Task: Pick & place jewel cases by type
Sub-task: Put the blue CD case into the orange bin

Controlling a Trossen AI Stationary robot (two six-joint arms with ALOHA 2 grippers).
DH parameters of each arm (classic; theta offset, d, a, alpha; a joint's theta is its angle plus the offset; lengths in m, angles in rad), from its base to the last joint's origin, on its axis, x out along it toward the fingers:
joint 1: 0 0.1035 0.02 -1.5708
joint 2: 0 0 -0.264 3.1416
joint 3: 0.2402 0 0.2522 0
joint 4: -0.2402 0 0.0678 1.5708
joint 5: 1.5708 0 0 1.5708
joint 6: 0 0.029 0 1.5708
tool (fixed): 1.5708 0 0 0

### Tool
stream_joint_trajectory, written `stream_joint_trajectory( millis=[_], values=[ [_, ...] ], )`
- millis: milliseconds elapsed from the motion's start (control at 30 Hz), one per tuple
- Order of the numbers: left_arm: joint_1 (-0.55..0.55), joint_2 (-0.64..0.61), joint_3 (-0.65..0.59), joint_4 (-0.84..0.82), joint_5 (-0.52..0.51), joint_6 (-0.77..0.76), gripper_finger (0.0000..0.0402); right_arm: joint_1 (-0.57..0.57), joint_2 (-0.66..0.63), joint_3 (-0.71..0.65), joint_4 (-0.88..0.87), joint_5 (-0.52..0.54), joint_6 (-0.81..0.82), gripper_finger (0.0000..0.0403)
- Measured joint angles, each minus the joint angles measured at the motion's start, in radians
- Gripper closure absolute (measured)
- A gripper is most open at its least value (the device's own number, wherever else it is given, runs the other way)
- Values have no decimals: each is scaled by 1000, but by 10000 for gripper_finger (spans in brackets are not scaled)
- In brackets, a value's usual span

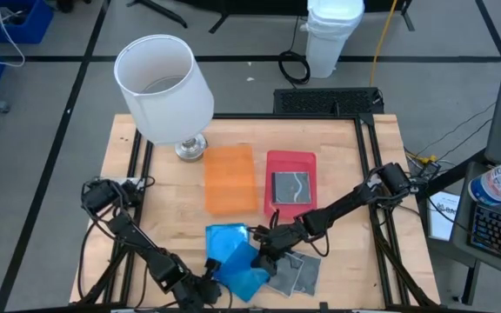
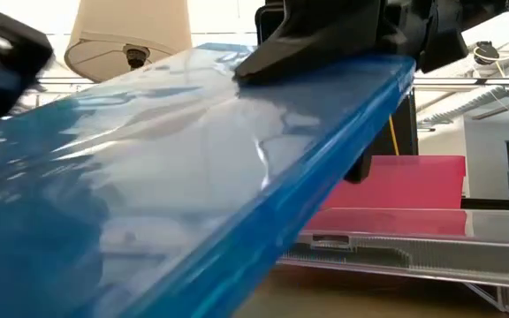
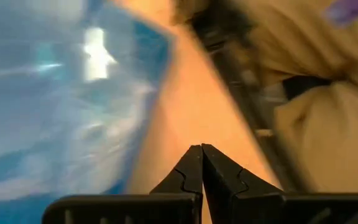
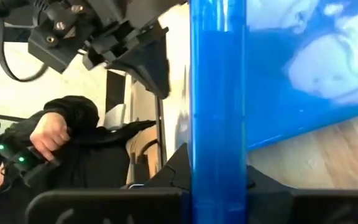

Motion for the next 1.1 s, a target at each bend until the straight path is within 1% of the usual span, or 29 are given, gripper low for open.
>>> stream_joint_trajectory(
  millis=[67,200,333,400,500,567,633,700,767,833,933,1000,1100],
  values=[
    [-15,-30,0,-1,30,1,392,0,-21,0,-17,1,-23,381],
    [-60,-117,0,-75,21,0,392,-2,-85,-2,-74,24,-88,387],
    [-127,-203,0,-122,-80,-4,392,-2,-178,-2,-114,30,-191,387],
    [-160,-233,0,-127,-135,-5,392,-7,-240,-2,-143,69,-279,387],
    [-200,-262,0,-129,-209,-3,392,-40,-348,4,-245,122,-394,387],
    [-219,-269,0,-125,-244,-3,392,-80,-406,43,-395,152,-436,387],
    [-231,-269,0,-117,-262,-3,392,-129,-434,115,-576,155,-491,387],
    [-240,-269,0,-115,-273,-3,392,-187,-440,209,-747,154,-554,387],
    [-243,-269,0,-116,-277,-3,392,-254,-426,307,-877,149,-626,387],
    [-243,-269,0,-116,-280,-5,392,-326,-401,391,-977,117,-716,387],
    [-241,-269,0,-115,-282,-5,392,-431,-358,474,-1049,-15,-843,387],
    [-242,-269,0,-116,-282,-5,392,-490,-325,520,-1077,-80,-876,387],
    [-242,-269,0,-128,-280,0,392,-558,-255,584,-1107,-130,-927,387]
  ],
)
